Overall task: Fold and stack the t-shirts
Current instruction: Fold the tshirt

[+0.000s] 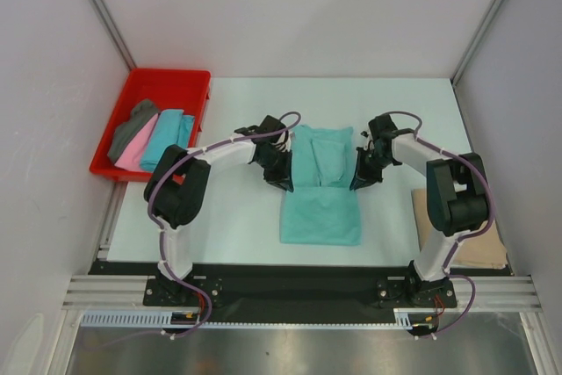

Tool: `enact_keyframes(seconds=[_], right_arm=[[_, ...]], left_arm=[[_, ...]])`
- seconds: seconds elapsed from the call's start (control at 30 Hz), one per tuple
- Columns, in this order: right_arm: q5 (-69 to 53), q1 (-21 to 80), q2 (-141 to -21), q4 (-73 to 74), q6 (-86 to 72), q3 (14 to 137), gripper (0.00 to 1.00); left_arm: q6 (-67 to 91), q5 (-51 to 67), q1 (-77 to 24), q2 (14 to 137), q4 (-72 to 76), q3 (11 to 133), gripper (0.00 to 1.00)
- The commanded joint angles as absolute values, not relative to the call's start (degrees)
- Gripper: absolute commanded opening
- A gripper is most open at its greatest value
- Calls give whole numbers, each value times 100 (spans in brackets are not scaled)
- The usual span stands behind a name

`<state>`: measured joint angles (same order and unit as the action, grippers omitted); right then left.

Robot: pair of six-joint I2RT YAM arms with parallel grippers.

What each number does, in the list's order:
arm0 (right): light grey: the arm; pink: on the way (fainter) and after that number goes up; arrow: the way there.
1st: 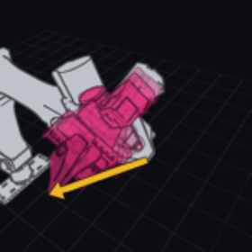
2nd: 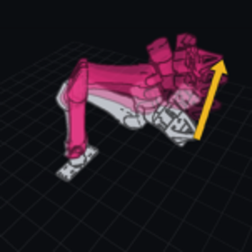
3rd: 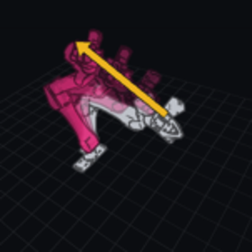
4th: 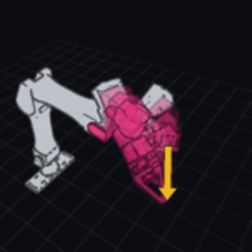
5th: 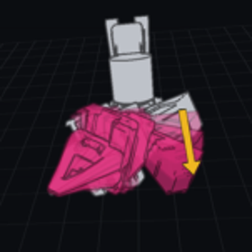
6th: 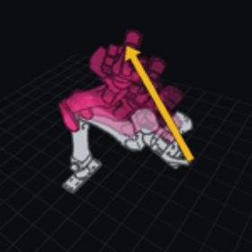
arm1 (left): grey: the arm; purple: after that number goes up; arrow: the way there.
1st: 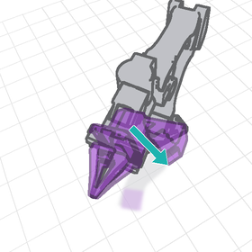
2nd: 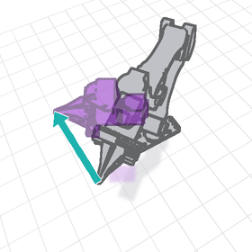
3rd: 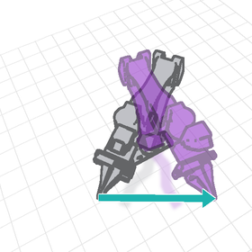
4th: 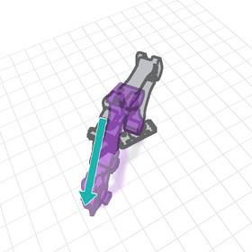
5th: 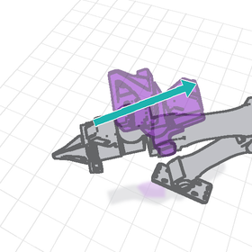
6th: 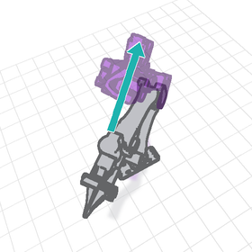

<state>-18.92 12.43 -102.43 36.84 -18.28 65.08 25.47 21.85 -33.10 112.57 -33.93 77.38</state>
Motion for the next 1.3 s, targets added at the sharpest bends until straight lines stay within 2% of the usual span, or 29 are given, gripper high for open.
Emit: enact_keyframes(seconds=[0.0,0.07,0.33,0.7,0.87,1.03,1.07,1.1,1.13,1.2,1.23,1.27], right_arm=[[-2179,1283,-10117,3620,-1767,6723,0],[-2241,1275,-9976,3735,-1697,6750,0],[-3505,1116,-9115,3446,-1731,6452,0],[-3209,844,-10379,2953,-1574,6575,0],[-2900,782,-10459,2927,-1556,6548,0],[-2804,782,-10626,2988,-1626,6776,1],[-2769,791,-10635,3023,-1643,6802,3],[-2647,782,-10670,3058,-1635,6829,10],[-2585,782,-10687,3111,-1643,6864,13],[-2331,791,-10670,3278,-1582,6943,18],[-2207,782,-10618,3322,-1556,6961,21],[-2076,791,-10591,3505,-1521,7039,24]], left_arm=[[2417,2565,-3331,10917,-3016,7805,11],[2356,2855,-3314,10785,-2875,7735,0],[2505,4552,-3050,10116,-1126,6812,0],[1758,3825,-2584,11864,-2083,7937,0],[1644,3191,-2558,12015,-2399,7919,0],[1661,3130,-2566,11796,-2382,7673,1],[1661,3059,-2566,11769,-2460,7664,5],[1652,3024,-2566,11734,-2504,7673,10],[1644,2980,-2566,11690,-2574,7673,24],[1626,2620,-2593,11418,-2750,7681,39],[1556,2454,-2610,11295,-2829,7708,52],[1530,2130,-2628,11059,-3004,7734,59]])
